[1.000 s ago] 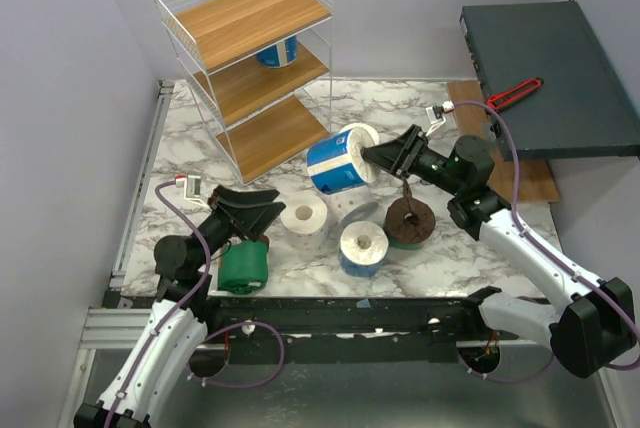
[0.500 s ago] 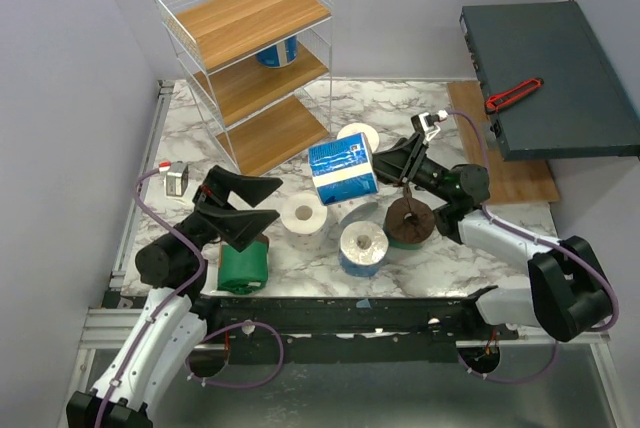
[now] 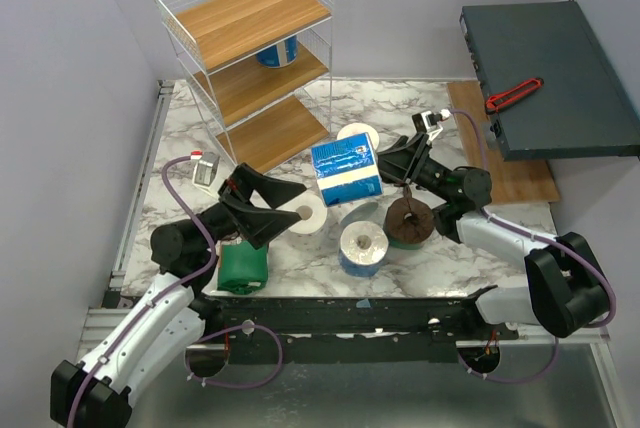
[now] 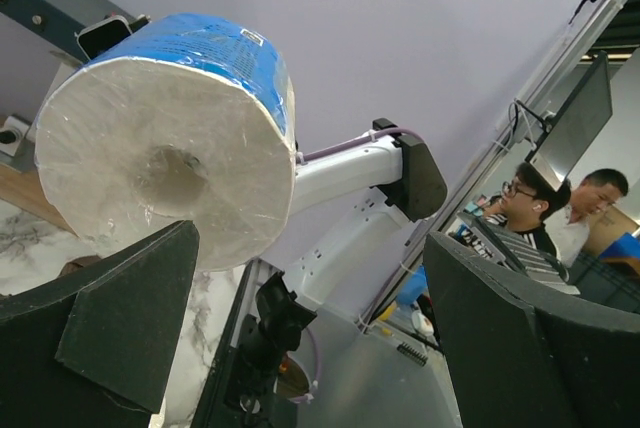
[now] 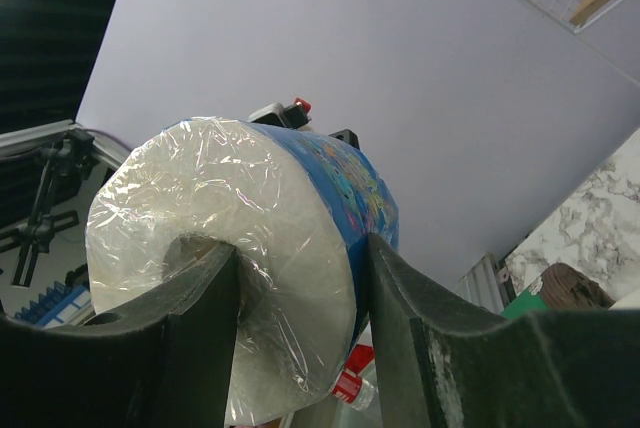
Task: Place and organize the paper towels onto the shelf
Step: Place the paper towel on the shelf.
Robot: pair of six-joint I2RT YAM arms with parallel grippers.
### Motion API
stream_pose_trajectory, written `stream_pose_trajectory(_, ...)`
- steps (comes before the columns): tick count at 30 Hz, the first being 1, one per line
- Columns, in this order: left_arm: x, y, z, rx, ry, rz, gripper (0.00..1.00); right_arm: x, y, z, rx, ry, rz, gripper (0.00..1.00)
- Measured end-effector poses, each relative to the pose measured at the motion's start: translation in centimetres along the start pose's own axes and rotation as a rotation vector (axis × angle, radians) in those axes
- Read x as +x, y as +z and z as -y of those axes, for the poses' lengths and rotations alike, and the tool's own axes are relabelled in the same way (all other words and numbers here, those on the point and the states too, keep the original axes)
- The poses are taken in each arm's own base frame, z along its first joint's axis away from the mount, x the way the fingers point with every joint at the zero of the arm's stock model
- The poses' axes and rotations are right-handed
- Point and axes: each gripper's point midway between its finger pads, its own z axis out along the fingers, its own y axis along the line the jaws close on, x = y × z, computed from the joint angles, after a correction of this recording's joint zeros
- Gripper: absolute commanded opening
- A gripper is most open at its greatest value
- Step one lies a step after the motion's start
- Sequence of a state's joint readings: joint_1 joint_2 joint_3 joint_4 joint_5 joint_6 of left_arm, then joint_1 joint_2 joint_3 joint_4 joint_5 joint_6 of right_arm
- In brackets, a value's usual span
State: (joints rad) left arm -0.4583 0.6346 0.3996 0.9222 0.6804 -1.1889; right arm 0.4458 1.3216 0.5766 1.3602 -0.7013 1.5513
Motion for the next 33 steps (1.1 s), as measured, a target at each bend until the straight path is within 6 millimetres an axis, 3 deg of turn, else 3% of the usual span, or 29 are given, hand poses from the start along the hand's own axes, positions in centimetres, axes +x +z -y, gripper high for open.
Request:
stream_pose_trajectory(10,-0.4,1.7,-0.6,-0.012,-0.005,-0.01,0.98,0.0,0.0,0.1,0.002,-0.006,0.0,0.49)
stream_pose_trajectory(19,0.4,2.7,-1.7,-0.031,-0.049,-0.042,0.98,0.0,0.0,0.4,0.016,-0.009,-0.001,0.5)
stream_pose_trajectory(33,0.5,4.0,-0.9,0.002,-0.047,-0.059,0.95,0.2,-0.1,0.5,0.016,-0.02,-0.012,0.5)
